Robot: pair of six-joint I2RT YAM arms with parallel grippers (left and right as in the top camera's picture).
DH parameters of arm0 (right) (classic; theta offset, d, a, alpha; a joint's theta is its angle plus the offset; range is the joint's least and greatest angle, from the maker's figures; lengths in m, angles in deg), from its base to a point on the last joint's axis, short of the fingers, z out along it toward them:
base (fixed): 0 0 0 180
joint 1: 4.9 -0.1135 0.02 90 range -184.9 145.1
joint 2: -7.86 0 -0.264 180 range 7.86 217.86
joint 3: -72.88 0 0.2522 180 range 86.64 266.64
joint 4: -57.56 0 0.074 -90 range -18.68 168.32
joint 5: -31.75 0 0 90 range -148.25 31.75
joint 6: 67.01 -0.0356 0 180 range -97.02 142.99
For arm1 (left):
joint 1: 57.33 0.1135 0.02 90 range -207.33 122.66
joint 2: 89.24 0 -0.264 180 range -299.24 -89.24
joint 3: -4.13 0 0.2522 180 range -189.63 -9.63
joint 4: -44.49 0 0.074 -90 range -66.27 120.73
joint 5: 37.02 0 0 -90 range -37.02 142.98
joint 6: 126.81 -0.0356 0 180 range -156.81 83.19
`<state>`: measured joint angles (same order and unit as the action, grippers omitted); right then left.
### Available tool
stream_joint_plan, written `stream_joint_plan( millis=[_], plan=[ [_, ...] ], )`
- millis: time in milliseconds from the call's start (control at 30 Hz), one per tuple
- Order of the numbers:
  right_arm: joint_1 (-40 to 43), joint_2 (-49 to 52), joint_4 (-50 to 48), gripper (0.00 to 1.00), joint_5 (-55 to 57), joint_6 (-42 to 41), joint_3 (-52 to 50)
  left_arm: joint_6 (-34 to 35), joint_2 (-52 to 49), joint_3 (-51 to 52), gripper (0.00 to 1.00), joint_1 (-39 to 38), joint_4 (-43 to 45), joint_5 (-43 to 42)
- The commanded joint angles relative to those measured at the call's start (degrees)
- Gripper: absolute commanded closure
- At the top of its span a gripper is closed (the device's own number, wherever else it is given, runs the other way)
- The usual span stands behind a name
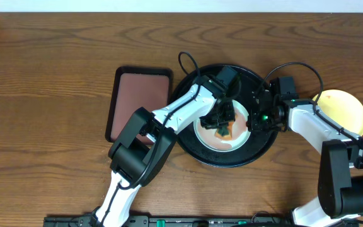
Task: Clean dirty plates on tray and stack at the side
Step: 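Scrub the white plate with the sponge while the right gripper holds its rim, then return the sponge with the left gripper to the rectangular tray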
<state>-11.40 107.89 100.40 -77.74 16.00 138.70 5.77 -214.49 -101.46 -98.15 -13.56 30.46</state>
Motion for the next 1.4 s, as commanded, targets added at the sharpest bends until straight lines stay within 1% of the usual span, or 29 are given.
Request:
stream_joint_plan(
  millis=[0,100,167,233,300,367,500,567,600,733,900,1033,1100,1167,1200,1300,1367],
  plan=[
    [0.13,0.9,0.52,0.99,2.93,1.05,-0.39,-2.29,-2.19,1.25,0.93,0.15,-5.05,-1.66],
    [0.13,0.9,0.5,0.99,2.93,1.05,-0.39,-4.74,-2.19,1.25,0.92,0.59,-8.24,2.86],
    [0.13,0.9,0.52,0.99,2.93,1.05,-0.39,-5.57,-2.19,1.25,0.92,0.68,-9.73,9.68],
    [0.13,0.9,0.52,0.99,2.93,1.05,-0.39,-5.92,-2.16,1.22,0.93,0.68,-10.47,19.56],
    [0.13,0.9,0.52,0.99,2.93,1.05,-0.39,-5.9,-2.03,1.16,0.92,0.68,-10.32,27.06],
    [0.13,0.9,0.52,0.99,2.93,1.05,-0.39,-5.9,-1.92,0.48,0.93,0.68,-10.23,30.88],
    [0.13,0.9,0.55,0.99,2.93,1.05,-0.39,-5.9,-0.72,-1.95,0.92,0.9,-9.81,31.47],
    [0.13,0.9,0.55,0.99,2.93,1.05,-0.39,-5.88,0.76,-3.78,0.93,1.31,-9.53,33.33],
    [0.13,0.9,0.57,0.99,2.93,1.05,-0.39,-5.9,1.49,-4.5,0.92,1.62,-9.62,33.35],
    [0.13,0.9,0.7,0.99,2.93,1.05,-0.39,-5.88,5.46,-5.6,0.93,3.26,-9.68,32.52],
    [0.13,0.9,0.68,0.99,2.93,1.07,-0.39,-5.9,14.14,-5.6,0.93,7.65,-11.52,27.17],
    [0.13,0.9,0.59,0.99,2.93,1.07,-0.39,-6.14,19.85,-5.6,0.92,13.77,-16.02,27.04],
    [0.13,0.9,0.59,0.99,2.93,1.07,-0.39,-8.24,21.03,-5.57,0.92,17.35,-17.92,27.02],
    [0.13,0.9,0.57,0.99,2.93,1.09,-0.39,-11.96,21.14,-5.22,0.92,20.79,-19.45,26.99],
    [0.13,0.9,0.52,0.99,2.91,1.11,-0.39,-15.98,20.85,-3.23,0.92,23.21,-19.3,26.97],
    [0.13,0.9,0.28,0.99,2.47,2.62,-0.39,-17.75,19.89,1.4,0.92,25.57,-17.62,26.23],
    [0.13,0.9,0.02,0.99,2.47,2.6,-0.39,-19.04,19.34,4.76,0.9,26.38,-15.08,25.75]
  ],
)
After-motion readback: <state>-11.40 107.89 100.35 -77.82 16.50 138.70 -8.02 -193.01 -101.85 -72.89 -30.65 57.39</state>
